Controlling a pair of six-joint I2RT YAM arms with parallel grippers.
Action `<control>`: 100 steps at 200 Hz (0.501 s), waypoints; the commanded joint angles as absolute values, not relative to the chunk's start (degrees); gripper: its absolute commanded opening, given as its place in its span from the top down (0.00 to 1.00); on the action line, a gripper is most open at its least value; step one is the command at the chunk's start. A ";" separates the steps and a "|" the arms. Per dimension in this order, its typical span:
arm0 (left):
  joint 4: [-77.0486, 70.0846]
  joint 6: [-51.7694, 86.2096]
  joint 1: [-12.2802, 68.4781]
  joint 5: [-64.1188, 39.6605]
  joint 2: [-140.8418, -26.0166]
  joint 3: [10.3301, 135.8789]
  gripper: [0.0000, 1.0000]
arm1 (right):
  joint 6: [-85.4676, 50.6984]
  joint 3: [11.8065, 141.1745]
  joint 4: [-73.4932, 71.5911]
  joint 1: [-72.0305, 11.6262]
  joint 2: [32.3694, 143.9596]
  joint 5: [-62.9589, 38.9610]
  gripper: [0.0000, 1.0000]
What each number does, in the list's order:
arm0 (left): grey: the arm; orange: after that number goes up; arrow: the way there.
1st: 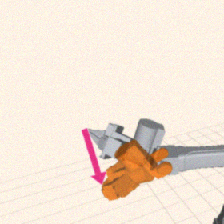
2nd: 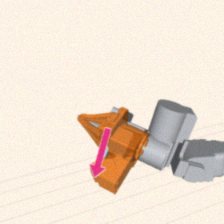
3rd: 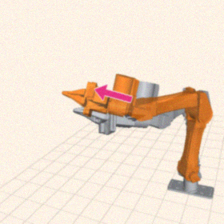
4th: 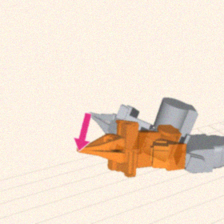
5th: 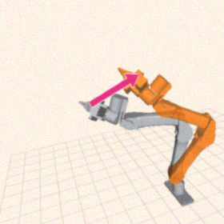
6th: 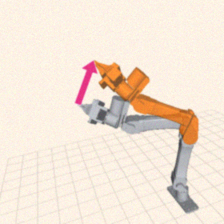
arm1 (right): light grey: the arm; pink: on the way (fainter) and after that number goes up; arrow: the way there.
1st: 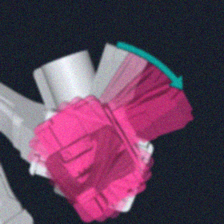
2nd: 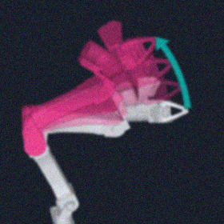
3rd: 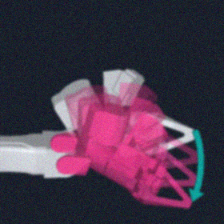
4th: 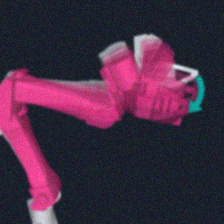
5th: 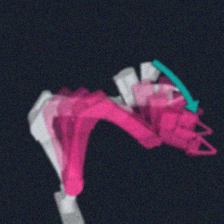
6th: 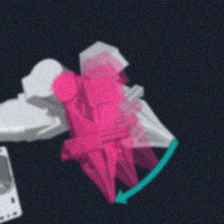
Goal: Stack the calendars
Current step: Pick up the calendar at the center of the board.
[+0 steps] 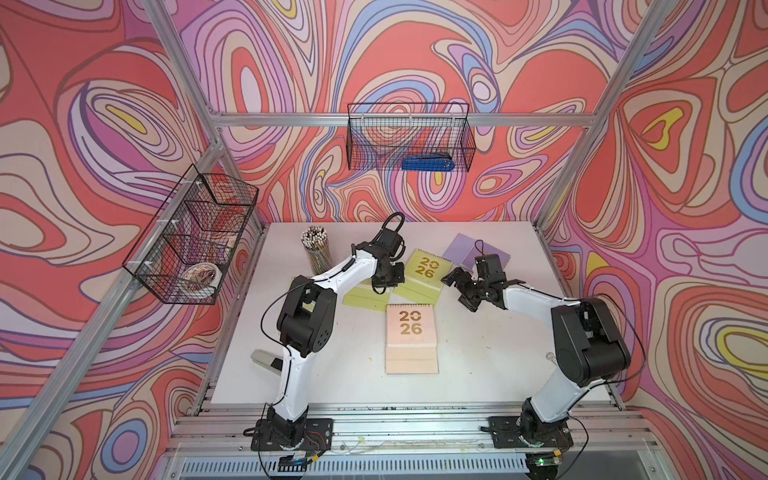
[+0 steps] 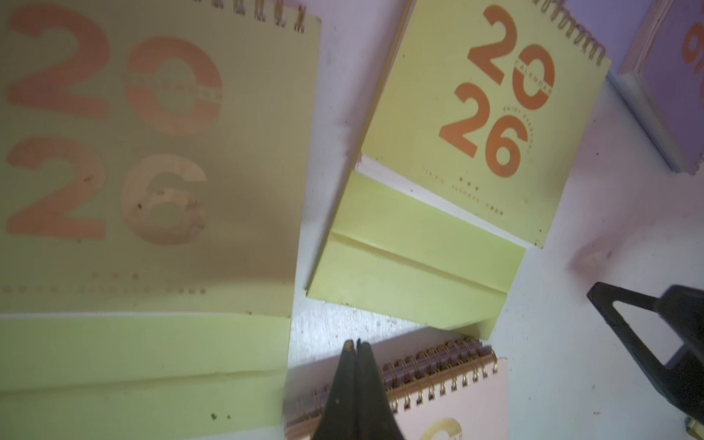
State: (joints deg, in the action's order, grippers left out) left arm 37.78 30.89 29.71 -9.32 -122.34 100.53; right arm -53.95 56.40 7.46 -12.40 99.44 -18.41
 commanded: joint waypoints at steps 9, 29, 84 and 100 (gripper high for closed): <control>37.68 28.98 28.54 -7.42 -127.03 106.47 1.00 | -53.47 61.44 9.67 -12.15 103.94 -18.28 0.03; 38.07 29.00 28.03 -8.45 -130.50 110.49 1.00 | -53.79 63.71 10.00 -12.17 106.12 -18.54 0.04; 38.24 29.37 27.67 -7.76 -137.00 118.47 1.00 | -54.12 66.42 10.11 -11.87 110.27 -20.06 0.04; 38.21 29.94 27.51 -8.67 -138.88 120.52 1.00 | -54.22 66.69 10.02 -11.78 110.86 -20.48 0.04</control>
State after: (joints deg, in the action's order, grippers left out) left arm 37.30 30.00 28.01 -8.73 -136.42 117.14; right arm -54.08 65.67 9.19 -12.08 109.03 -19.53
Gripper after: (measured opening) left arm 0.047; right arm 0.962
